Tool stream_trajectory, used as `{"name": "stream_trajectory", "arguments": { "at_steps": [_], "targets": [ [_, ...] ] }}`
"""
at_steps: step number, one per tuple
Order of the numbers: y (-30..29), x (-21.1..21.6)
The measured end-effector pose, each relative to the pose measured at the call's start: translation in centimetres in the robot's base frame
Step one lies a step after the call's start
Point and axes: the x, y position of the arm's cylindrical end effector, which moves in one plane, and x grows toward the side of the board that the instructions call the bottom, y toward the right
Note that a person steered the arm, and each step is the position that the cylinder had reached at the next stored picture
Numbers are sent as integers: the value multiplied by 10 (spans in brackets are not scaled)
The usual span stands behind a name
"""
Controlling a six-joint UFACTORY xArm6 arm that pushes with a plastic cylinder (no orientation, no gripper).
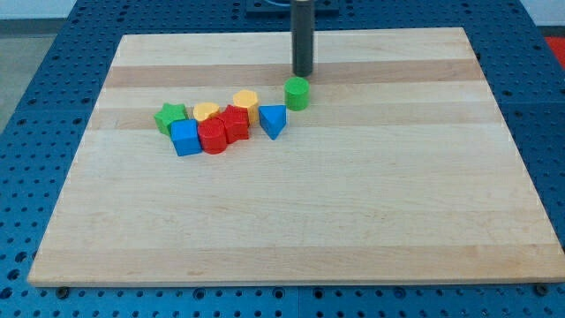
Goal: Place the arm below the blue triangle
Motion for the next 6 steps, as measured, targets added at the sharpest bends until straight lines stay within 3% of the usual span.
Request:
{"name": "stream_trajectory", "arguments": {
  "at_steps": [2,3,4,5,6],
  "targets": [
    [9,34],
    [5,23],
    [41,68],
    [57,145],
    [10,193]
  ]
}}
